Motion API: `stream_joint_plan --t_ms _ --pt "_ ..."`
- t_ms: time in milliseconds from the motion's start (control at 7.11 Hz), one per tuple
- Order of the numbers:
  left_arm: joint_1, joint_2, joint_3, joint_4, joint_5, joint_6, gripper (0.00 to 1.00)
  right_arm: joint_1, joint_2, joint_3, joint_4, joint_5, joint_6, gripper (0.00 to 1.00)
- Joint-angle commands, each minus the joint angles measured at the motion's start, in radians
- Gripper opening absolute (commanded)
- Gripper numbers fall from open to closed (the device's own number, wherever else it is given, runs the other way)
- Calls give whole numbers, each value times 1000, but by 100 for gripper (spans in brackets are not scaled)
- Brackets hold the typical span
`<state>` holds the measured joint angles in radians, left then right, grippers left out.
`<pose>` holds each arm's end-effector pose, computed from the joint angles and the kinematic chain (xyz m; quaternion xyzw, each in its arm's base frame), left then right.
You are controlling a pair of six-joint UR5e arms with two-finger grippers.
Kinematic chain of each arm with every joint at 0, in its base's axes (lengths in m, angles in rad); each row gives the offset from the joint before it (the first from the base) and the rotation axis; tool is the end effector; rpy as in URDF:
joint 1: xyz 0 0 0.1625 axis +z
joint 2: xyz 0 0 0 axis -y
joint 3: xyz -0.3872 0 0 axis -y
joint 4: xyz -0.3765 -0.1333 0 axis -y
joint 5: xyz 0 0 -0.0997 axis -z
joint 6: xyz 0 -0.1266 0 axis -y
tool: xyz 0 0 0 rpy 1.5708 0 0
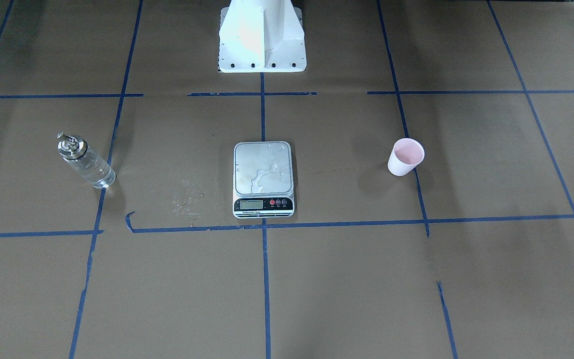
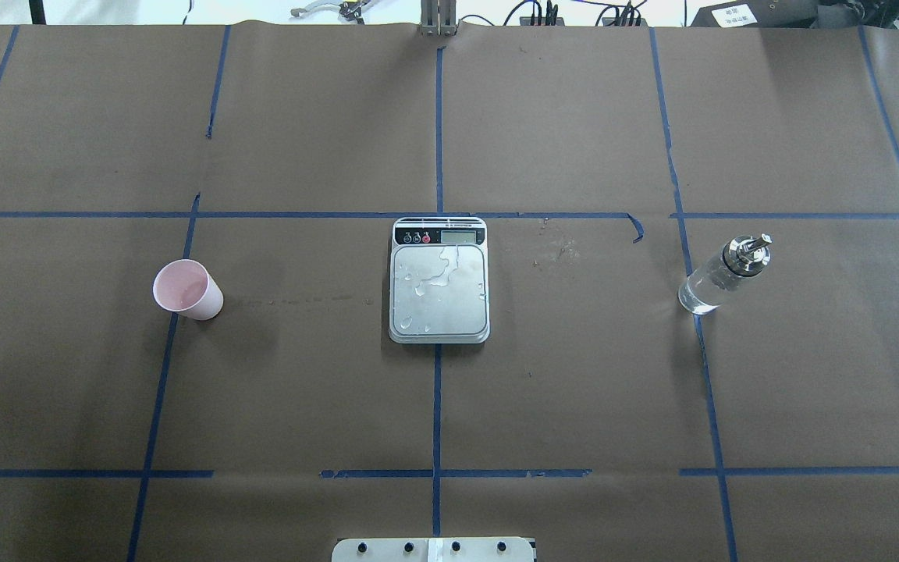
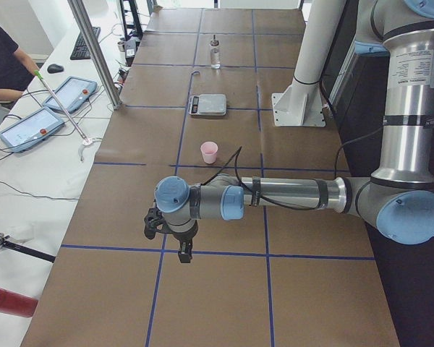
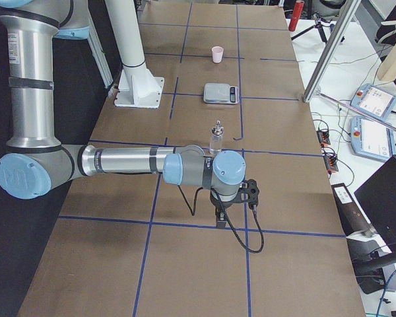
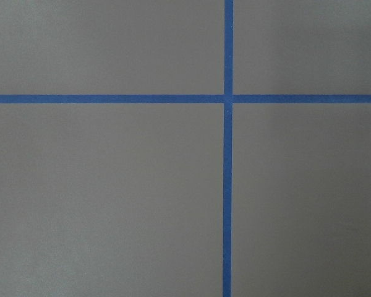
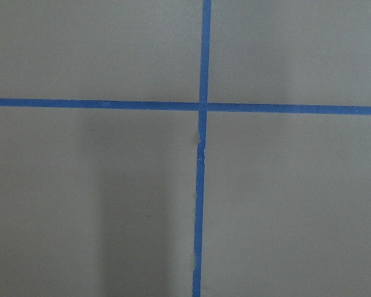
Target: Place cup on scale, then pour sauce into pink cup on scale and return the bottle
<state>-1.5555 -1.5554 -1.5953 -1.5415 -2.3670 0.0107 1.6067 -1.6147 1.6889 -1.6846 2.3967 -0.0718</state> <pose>-0.0356 -0.4690 0.6368 -0.0102 0.3876 0.0081 0.9217 0.0565 -0.4530 0.6111 0.0035 -0.4016 -0.0085 0.9158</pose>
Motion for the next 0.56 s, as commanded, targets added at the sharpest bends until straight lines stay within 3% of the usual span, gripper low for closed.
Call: stream_joint_plan --t_ms 0,141,281,422 --pt "0 -2 -33 3 0 0 100 1 2 6 -6 1 0 100" --pt "0 -12 -58 -3 -3 0 100 1 2 5 -3 1 0 100" --pt "0 -64 -69 -28 -79 -3 100 1 4 6 -1 4 0 100" --pt "3 -131 -43 -130 -131 -14 100 1 6 6 0 4 0 100"
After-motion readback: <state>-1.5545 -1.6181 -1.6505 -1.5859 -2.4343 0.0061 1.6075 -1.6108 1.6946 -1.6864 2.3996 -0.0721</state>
